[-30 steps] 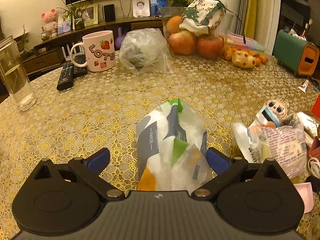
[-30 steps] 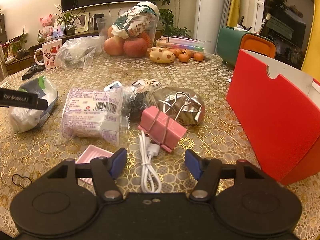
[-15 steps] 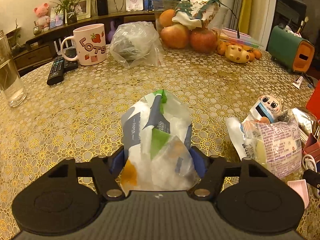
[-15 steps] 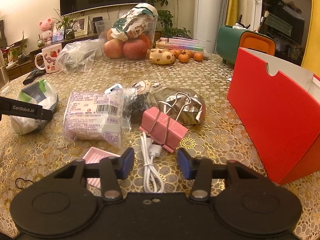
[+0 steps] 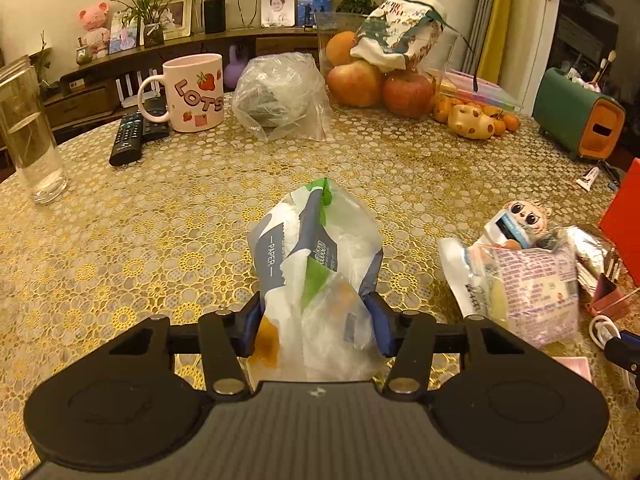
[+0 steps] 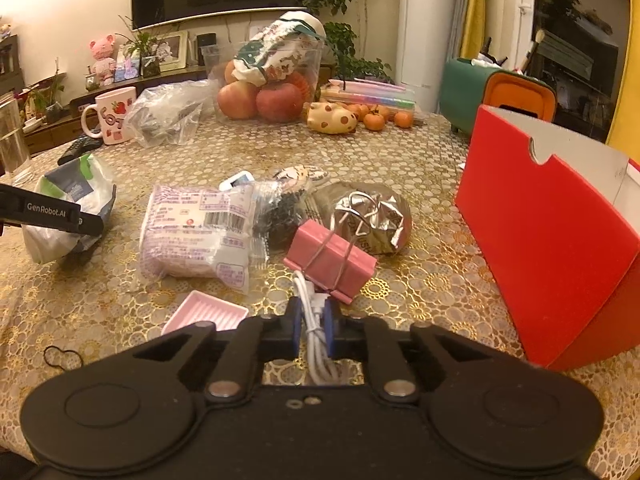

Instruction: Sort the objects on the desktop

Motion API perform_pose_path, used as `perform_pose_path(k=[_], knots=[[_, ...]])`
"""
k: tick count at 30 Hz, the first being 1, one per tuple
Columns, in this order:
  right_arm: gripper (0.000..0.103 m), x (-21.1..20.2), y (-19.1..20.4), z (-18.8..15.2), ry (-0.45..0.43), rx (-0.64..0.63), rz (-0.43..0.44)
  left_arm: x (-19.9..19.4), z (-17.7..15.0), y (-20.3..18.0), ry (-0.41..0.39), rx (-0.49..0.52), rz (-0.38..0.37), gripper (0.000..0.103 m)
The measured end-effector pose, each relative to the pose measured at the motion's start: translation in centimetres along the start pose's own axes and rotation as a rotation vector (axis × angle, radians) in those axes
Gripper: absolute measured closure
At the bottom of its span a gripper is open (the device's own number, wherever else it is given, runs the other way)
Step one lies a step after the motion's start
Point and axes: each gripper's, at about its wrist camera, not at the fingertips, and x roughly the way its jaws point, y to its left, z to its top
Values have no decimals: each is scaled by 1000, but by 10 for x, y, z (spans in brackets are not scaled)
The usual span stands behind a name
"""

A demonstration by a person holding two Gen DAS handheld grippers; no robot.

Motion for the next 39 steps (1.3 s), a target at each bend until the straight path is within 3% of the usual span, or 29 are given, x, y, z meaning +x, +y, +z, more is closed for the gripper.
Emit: perform_pose_path(k=[21,27,30,34,39], knots=[[98,-51,-22,6,-62,65,30,-83,-21,-40,-44,55,-67,51],[97,-46,-22,2,-3,34,49,-94,-28,-47,-48,66,-73,51],[85,-41,-23,-3,37,28,67,-93,-32,-49,-32,64,-75,51],[47,-37,-20,-9,43,2,78,-91,-37,-53,-15,74,-82,51],[50,-25,-12,-14,63,-61,69,-88,-41,-58,0,82,-94,51]])
